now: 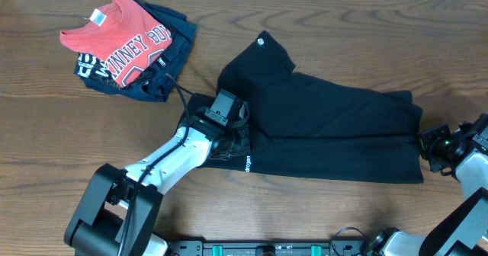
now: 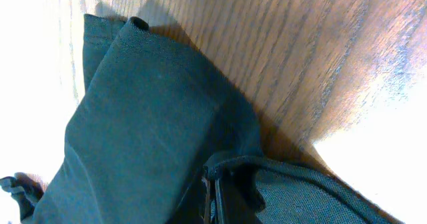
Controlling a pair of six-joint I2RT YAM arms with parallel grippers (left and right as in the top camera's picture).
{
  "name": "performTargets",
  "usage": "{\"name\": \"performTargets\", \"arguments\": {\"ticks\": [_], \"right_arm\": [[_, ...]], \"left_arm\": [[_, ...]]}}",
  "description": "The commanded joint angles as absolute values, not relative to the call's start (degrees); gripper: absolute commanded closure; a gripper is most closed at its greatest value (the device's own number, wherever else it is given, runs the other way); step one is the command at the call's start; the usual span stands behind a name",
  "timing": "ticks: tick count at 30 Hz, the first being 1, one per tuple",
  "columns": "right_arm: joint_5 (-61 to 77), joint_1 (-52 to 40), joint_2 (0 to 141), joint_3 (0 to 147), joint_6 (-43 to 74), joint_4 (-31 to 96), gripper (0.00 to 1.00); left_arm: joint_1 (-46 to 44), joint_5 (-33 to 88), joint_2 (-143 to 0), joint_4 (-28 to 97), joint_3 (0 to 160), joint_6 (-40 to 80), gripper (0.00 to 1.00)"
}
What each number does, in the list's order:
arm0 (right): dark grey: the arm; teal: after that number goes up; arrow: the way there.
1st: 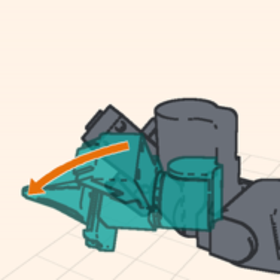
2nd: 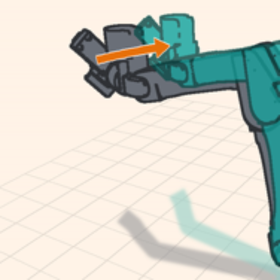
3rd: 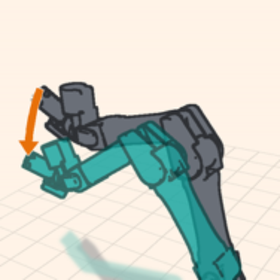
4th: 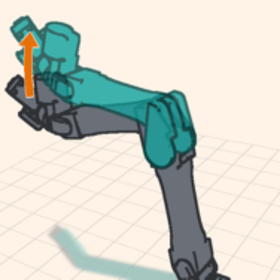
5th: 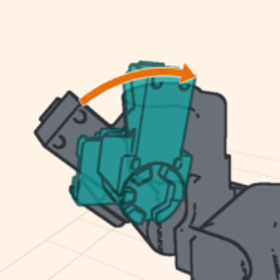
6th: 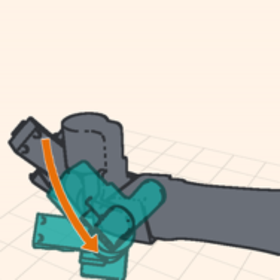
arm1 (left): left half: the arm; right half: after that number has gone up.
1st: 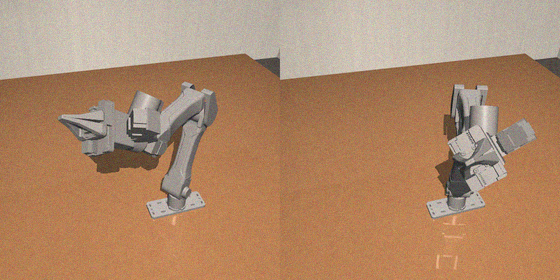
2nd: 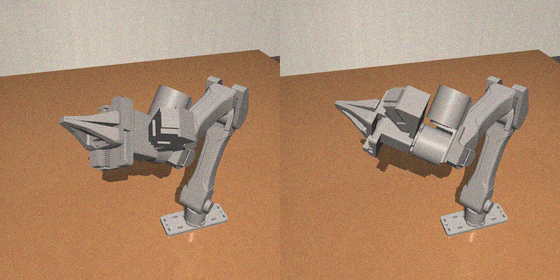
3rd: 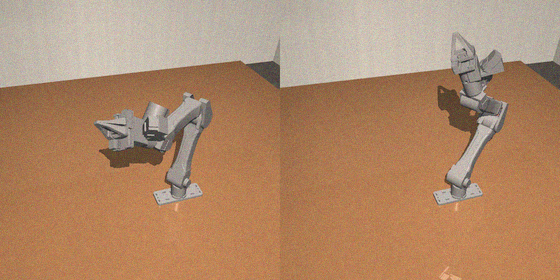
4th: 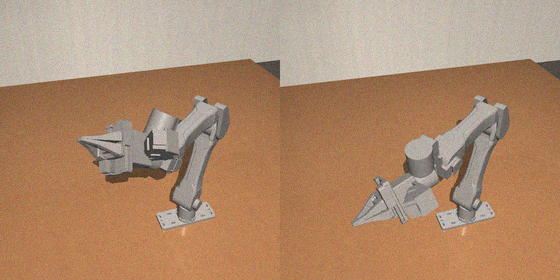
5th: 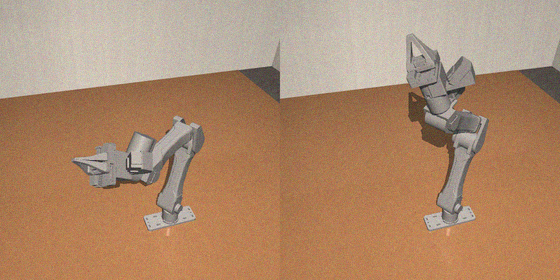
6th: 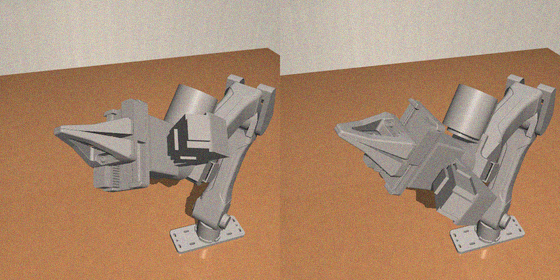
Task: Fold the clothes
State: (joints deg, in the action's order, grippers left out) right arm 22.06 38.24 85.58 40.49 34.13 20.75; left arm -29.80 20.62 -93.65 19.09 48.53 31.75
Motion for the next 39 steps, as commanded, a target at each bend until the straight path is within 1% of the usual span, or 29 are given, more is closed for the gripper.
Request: {"name": "performTargets", "arguments": {"ticks": [1, 9, 14, 25, 30, 32, 33, 34, 35, 36, 37, 39], "right_arm": [[21.4, 37.8, 85.0, 40.3, 34.7, 20.6, 0.98], [21.4, 37.8, 85.0, 40.3, 34.7, 19.6, 0.99], [21.4, 37.8, 85.0, 40.3, 35.2, 19.4, 0.99], [21.4, 37.8, 85.0, 40.3, 35.4, 17.7, 0.98], [21.4, 37.2, 85.0, 40.3, 35.4, 17.1, 0.94], [21.4, 37.0, 85.0, 40.3, 35.4, 17.1, 0.89], [21.4, 37.0, 85.0, 40.3, 35.3, 17.1, 0.81], [21.4, 37.0, 85.0, 40.3, 35.3, 16.9, 0.64], [21.4, 37.0, 85.0, 40.3, 35.3, 16.9, 0.48], [21.4, 37.1, 85.0, 40.3, 35.3, 16.9, 0.42], [21.4, 37.1, 85.0, 40.3, 35.0, 16.9, 0.39], [21.4, 37.3, 85.0, 40.3, 33.9, 16.9, 0.36]], "left_arm": [[-29.9, 21.1, -94.1, 19.1, 48.9, 31.9, 0.93], [-29.3, 21.8, -90.2, 18.9, 51.2, 31.2, 0.94], [-27.5, 21.8, -89.4, 15.6, 51.9, 29.2, 0.94], [-27.1, 15.6, -89.5, 11.1, 51.9, 26.5, 0.94], [-27.1, 15.3, -89.5, 9.3, 51.9, 25.1, 0.94], [-27.1, 15.3, -89.5, 8.5, 51.9, 25.1, 0.93], [-27.1, 15.3, -89.5, 8.2, 51.9, 25.1, 0.90], [-27.1, 15.3, -89.5, 8.2, 51.9, 25.1, 0.78], [-27.1, 15.3, -89.5, 8.2, 51.9, 24.9, 0.64], [-27.1, 15.3, -89.5, 8.4, 51.9, 24.1, 0.49], [-27.0, 15.3, -89.4, 8.9, 51.9, 23.2, 0.40], [-26.7, 15.3, -89.3, 10.3, 51.9, 21.8, 0.36]]}}
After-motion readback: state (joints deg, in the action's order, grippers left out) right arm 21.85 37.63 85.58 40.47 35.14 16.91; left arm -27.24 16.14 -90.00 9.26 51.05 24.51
